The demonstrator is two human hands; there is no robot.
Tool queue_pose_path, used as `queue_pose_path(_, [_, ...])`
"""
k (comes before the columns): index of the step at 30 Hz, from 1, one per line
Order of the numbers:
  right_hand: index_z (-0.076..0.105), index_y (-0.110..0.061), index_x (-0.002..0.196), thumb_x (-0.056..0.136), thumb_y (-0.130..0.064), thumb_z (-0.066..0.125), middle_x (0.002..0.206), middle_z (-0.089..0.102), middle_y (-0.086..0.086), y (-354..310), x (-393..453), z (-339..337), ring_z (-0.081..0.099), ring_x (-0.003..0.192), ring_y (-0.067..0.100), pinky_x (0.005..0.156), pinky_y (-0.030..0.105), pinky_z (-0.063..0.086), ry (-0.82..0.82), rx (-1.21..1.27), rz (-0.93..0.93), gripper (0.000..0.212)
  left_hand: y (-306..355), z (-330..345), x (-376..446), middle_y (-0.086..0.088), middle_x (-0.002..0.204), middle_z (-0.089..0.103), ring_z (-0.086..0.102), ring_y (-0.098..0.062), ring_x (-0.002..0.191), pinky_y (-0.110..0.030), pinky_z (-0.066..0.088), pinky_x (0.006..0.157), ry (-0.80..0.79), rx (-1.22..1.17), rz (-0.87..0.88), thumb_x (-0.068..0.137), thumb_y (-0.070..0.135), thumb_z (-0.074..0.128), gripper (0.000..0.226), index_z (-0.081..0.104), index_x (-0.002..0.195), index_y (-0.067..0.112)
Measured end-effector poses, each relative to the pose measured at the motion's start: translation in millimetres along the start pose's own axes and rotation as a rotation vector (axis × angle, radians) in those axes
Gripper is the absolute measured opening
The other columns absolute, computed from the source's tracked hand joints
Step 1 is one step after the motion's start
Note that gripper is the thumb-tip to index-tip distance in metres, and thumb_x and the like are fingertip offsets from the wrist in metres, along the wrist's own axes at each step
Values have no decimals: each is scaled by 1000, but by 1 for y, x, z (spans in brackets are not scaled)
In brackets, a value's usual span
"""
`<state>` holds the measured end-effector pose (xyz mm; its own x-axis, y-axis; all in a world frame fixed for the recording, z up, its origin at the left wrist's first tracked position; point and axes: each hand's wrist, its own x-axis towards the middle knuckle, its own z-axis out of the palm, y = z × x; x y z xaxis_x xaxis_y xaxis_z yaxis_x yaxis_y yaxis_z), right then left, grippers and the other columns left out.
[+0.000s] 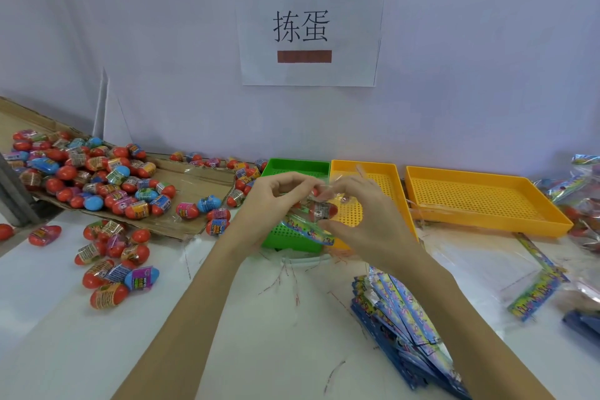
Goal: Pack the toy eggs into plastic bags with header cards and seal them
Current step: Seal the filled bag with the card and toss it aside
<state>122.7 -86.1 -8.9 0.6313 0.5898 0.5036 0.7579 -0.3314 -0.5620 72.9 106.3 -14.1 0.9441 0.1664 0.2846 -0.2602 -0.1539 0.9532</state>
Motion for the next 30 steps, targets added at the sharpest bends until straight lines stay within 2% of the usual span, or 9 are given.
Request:
queue_pose_path(2, [69,-29,108,83,-20,84,105,59,-30,3,1,1,53,100,2,101,-2,17,0,3,-10,31,1,0,0,-5,103,80,76,-22,95,-30,62,73,20,24,16,103,21,65,17,80,104,13])
queue_pose_path(6, [68,-32,117,92,-24,76,107,63,-28,4,0,1,51,106,4,99,26,31,-53,-12,0,28,-1,4,2,-1,96,79,75,-19,96,-35,63,76,101,166,53,103,17,64,16,79,98,12])
queue_pose_path(9, [71,-29,113,100,-13,64,102,57,-34,3,-1,2,44,111,4,90,23,25,-61,-72,-2,23,-4,9,1,2,88,79,76,-13,86,-27,60,72,114,277,103,103,15,63,15,76,96,12])
queue_pose_path(12, [73,-24,110,102,-17,60,122,60,-18,6,0,2,41,122,12,95,35,30,-56,-221,-5,17,-6,15,0,-1,83,79,74,-13,69,-23,58,60,100,273,92,105,18,61,14,72,99,12])
queue_pose_path(18, [73,-32,104,96,-45,68,127,46,-7,9,-1,5,36,119,14,97,36,27,-62,-249,13,16,-6,18,0,-5,85,79,69,-50,73,-63,58,68,125,279,103,105,25,60,14,70,102,16])
queue_pose_path(20, [74,-30,106,99,-37,66,127,48,-2,11,-1,4,37,120,18,98,38,29,-49,-234,25,14,-8,21,-1,-2,87,80,70,-46,74,-58,60,66,111,259,101,104,30,60,16,70,103,17])
queue_pose_path(23, [76,-19,104,98,-24,69,121,57,3,15,1,-1,45,116,25,97,45,36,34,-275,-26,11,-7,19,-1,1,99,80,78,-24,82,-30,64,69,-7,155,37,95,44,68,28,69,111,20])
queue_pose_path(27, [74,-15,102,91,-22,78,118,64,1,15,4,-12,52,116,21,99,38,43,259,-150,-93,13,-5,10,0,-3,106,80,79,-22,88,-22,61,74,-74,53,-15,93,36,72,31,67,115,15])
queue_pose_path(30, [67,-19,118,94,-21,75,127,57,1,10,4,-11,52,120,19,98,32,47,500,-102,-38,25,-4,11,-1,2,97,81,78,-14,84,-14,56,73,4,35,-72,96,44,62,33,63,115,17])
